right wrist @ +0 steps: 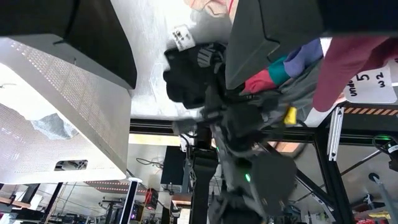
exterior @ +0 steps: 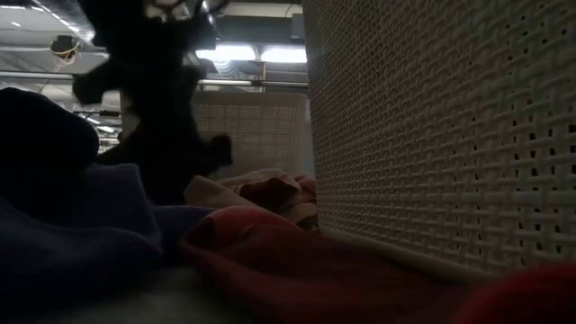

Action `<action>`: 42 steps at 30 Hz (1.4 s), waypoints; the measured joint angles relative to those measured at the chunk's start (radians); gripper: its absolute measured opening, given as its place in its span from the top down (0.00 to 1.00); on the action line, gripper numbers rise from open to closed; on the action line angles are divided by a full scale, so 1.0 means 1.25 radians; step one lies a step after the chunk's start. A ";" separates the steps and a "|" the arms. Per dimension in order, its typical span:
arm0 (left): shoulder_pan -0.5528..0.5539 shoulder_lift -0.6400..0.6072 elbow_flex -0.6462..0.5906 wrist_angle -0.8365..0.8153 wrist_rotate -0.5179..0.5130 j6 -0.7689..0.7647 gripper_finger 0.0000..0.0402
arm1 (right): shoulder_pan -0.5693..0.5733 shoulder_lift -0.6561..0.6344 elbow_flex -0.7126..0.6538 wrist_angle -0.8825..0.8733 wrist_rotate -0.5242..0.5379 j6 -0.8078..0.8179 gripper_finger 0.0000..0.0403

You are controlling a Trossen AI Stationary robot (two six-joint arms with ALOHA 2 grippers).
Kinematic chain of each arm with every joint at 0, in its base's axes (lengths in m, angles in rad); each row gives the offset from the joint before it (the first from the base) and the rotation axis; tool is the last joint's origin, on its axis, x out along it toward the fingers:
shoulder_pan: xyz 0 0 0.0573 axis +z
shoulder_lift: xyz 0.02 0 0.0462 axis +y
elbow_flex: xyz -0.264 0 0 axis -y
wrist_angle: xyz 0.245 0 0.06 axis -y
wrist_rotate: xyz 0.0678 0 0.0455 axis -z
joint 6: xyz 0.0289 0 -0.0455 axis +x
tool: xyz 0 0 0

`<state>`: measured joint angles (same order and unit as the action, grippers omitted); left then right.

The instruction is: Sort clothes

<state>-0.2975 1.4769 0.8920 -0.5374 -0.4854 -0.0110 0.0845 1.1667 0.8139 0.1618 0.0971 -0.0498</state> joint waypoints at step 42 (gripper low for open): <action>0.333 -0.184 0.553 0.134 -0.235 0.544 0.95 | 0.000 0.000 0.000 -0.003 0.000 0.000 0.38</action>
<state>0.1185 1.2467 1.5838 -0.3705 -0.7788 0.6696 0.0845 1.1671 0.8139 0.1578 0.0971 -0.0498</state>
